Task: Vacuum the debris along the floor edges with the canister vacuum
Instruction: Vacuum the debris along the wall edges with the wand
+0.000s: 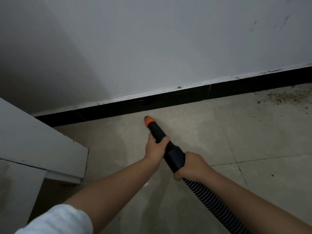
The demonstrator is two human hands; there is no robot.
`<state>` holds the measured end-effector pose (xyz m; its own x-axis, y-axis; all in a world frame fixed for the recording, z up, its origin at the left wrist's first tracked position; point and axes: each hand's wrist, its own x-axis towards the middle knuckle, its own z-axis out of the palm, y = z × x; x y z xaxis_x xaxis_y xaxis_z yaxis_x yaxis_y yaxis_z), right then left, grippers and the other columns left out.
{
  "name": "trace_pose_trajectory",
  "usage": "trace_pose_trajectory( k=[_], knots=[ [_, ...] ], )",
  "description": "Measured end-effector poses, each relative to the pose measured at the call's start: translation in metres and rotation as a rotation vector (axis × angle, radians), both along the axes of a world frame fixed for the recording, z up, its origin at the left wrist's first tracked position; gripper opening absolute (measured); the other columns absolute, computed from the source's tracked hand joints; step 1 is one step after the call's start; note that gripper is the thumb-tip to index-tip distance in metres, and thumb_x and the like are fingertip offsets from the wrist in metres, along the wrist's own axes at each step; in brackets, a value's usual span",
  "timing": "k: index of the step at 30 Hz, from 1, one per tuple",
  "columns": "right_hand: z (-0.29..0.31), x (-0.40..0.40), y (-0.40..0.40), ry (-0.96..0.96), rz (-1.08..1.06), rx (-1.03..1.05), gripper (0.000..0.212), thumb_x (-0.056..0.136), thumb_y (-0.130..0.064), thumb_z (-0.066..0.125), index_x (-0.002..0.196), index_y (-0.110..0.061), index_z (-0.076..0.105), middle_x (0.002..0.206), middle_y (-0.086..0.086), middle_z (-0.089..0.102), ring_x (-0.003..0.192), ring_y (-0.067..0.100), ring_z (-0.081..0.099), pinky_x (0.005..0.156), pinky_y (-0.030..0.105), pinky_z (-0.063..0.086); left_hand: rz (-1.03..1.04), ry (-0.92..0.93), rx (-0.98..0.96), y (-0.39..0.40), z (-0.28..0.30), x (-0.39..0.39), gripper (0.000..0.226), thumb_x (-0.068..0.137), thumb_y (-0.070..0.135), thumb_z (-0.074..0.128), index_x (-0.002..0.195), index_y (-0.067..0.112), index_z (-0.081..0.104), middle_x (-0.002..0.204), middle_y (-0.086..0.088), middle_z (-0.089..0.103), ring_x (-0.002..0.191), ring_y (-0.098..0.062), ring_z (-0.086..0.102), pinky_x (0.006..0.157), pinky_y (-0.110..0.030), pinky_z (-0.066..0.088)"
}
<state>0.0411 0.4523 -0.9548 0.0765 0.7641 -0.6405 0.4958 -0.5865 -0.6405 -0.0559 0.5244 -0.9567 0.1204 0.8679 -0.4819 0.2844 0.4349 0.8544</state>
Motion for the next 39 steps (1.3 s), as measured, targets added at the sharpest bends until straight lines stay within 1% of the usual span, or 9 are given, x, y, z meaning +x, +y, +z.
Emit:
trace_pose_trajectory(
  k=[5,10,15,20,25,29,32,34,39],
  knots=[
    [-0.006,0.019,0.003,0.005,-0.211,0.014,0.036,0.065,-0.011,0.073,0.091,-0.013,0.049,0.079,-0.002,0.051,0.064,0.009,0.052,0.048,0.020,0.039,-0.141,-0.074,-0.093,0.015,0.001,0.035,0.052,0.091,0.018,0.056,0.139,0.016,0.036,0.129,-0.012,0.053,0.112,-0.028,0.054,0.096,-0.036,0.046],
    [-0.004,0.027,0.008,0.024,-0.222,0.017,0.030,0.065,-0.008,0.072,0.075,-0.016,0.045,0.077,-0.001,0.051,0.061,0.011,0.051,0.045,0.019,0.036,-0.116,-0.027,-0.065,0.013,-0.001,0.047,0.044,0.093,0.024,0.053,0.134,0.010,0.042,0.128,-0.012,0.053,0.111,-0.027,0.054,0.090,-0.032,0.046],
    [0.004,0.009,0.019,0.049,-0.118,-0.025,0.036,0.066,-0.012,0.073,0.092,-0.013,0.049,0.079,-0.002,0.050,0.065,0.011,0.052,0.047,0.020,0.041,0.027,0.050,-0.018,0.017,-0.003,0.023,0.044,0.093,0.025,0.053,0.132,0.007,0.043,0.124,-0.015,0.055,0.108,-0.031,0.055,0.088,-0.035,0.047],
    [0.003,0.013,0.006,0.039,-0.169,0.028,0.044,0.068,-0.016,0.074,0.104,-0.011,0.049,0.093,0.003,0.053,0.080,0.018,0.056,0.058,0.025,0.047,-0.072,0.033,-0.031,0.015,-0.003,0.030,0.047,0.093,0.027,0.053,0.133,0.005,0.044,0.124,-0.018,0.056,0.109,-0.032,0.056,0.096,-0.042,0.047],
    [-0.003,0.061,-0.031,0.030,-0.259,0.034,0.042,0.068,-0.015,0.075,0.098,-0.013,0.045,0.089,0.001,0.051,0.068,0.009,0.050,0.050,0.020,0.041,-0.208,0.007,-0.059,-0.013,-0.003,0.085,0.047,0.093,0.026,0.053,0.134,0.005,0.042,0.126,-0.015,0.055,0.112,-0.030,0.054,0.099,-0.041,0.045],
    [-0.009,0.107,-0.076,-0.003,-0.330,0.007,0.041,0.069,-0.014,0.075,0.097,-0.014,0.044,0.081,-0.006,0.046,0.067,0.006,0.048,0.049,0.018,0.038,-0.356,0.009,-0.147,-0.041,-0.007,0.135,0.044,0.093,0.023,0.054,0.131,0.005,0.042,0.124,-0.013,0.055,0.102,-0.023,0.054,0.084,-0.032,0.047],
    [-0.013,0.139,-0.104,-0.019,-0.308,-0.026,0.046,0.069,-0.018,0.077,0.103,-0.013,0.046,0.095,0.000,0.053,0.086,0.015,0.055,0.060,0.022,0.046,-0.393,0.020,-0.220,-0.059,-0.008,0.168,0.041,0.091,0.021,0.058,0.126,0.004,0.045,0.116,-0.014,0.057,0.093,-0.021,0.054,0.068,-0.025,0.047],
    [-0.013,0.161,-0.113,0.051,-0.293,-0.040,0.052,0.069,-0.027,0.080,0.110,-0.011,0.051,0.105,0.003,0.057,0.096,0.018,0.058,0.076,0.027,0.050,-0.359,0.036,-0.246,-0.065,-0.008,0.186,0.040,0.089,0.020,0.060,0.122,0.002,0.046,0.109,-0.013,0.056,0.093,-0.023,0.055,0.071,-0.029,0.047],
    [-0.012,0.199,-0.113,0.247,-0.420,0.014,0.037,0.071,-0.038,0.077,0.096,-0.014,0.063,0.093,0.003,0.063,0.085,0.017,0.062,0.078,0.027,0.051,-0.310,0.099,-0.226,-0.056,0.002,0.225,0.038,0.090,0.021,0.059,0.119,0.003,0.044,0.112,-0.015,0.054,0.096,-0.025,0.054,0.081,-0.031,0.047]
  ],
)
